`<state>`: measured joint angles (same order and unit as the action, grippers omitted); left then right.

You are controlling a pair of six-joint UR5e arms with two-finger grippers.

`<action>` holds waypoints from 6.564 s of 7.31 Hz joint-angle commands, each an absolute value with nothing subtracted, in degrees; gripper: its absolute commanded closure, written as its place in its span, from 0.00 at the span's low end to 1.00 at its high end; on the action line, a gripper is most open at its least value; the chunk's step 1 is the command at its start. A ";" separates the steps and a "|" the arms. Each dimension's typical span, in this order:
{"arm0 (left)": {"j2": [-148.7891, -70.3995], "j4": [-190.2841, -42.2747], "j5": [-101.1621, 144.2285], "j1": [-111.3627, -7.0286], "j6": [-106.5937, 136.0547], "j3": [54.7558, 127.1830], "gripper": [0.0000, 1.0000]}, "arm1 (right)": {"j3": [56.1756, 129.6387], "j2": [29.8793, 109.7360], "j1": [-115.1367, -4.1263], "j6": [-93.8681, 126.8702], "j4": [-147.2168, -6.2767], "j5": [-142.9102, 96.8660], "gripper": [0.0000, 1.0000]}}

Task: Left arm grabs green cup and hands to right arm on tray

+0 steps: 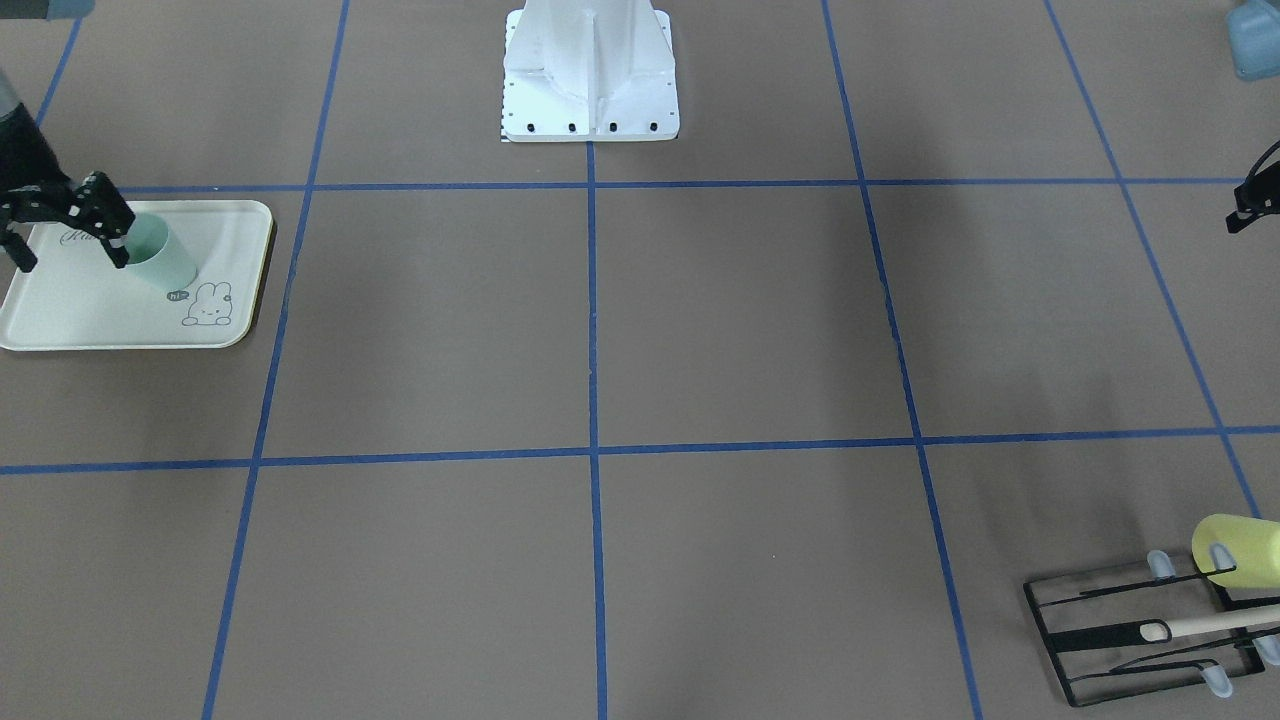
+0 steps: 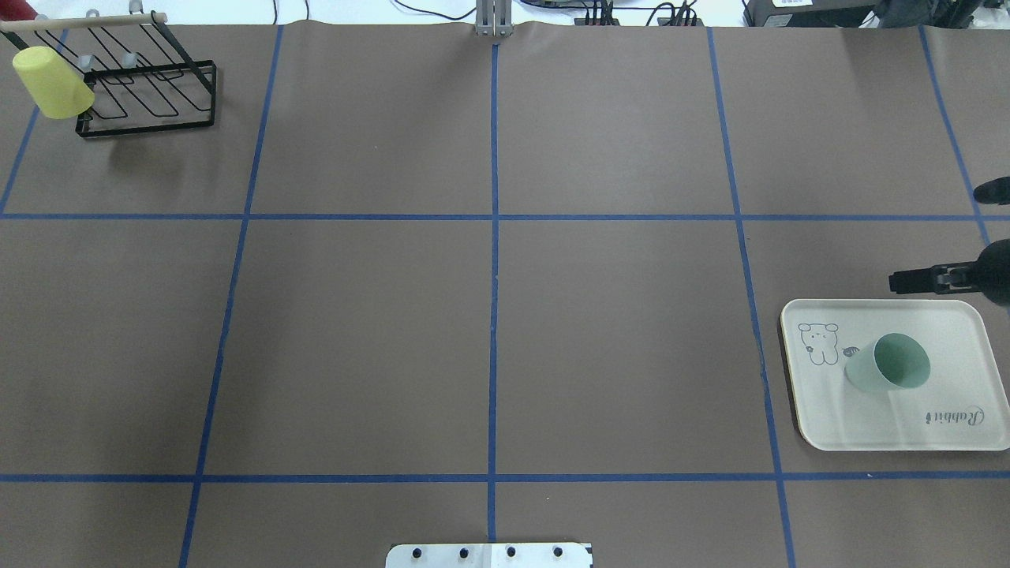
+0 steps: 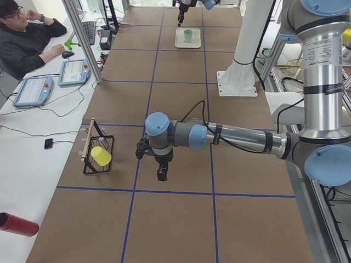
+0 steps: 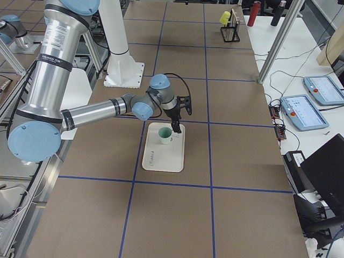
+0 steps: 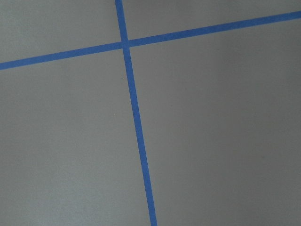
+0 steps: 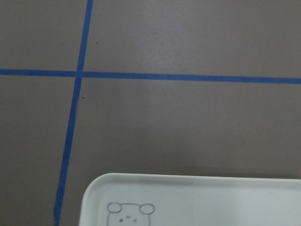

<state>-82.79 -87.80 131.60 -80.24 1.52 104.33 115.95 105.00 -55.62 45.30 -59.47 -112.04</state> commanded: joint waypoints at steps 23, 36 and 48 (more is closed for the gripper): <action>-77.61 -87.71 134.12 -91.23 -5.71 104.68 0.00 | 93.69 100.46 -87.36 -1.58 -75.67 -128.58 0.00; -77.61 -87.71 134.03 -91.23 -5.71 104.59 0.00 | 93.52 100.55 -87.36 -1.41 -75.85 -128.67 0.00; -77.61 -87.71 134.03 -91.23 -5.80 104.33 0.00 | 93.51 100.55 -87.36 -1.41 -75.76 -128.67 0.00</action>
<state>-77.57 -87.72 134.03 -91.23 -5.79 104.35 93.44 100.55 -87.39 -1.41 -75.77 -128.67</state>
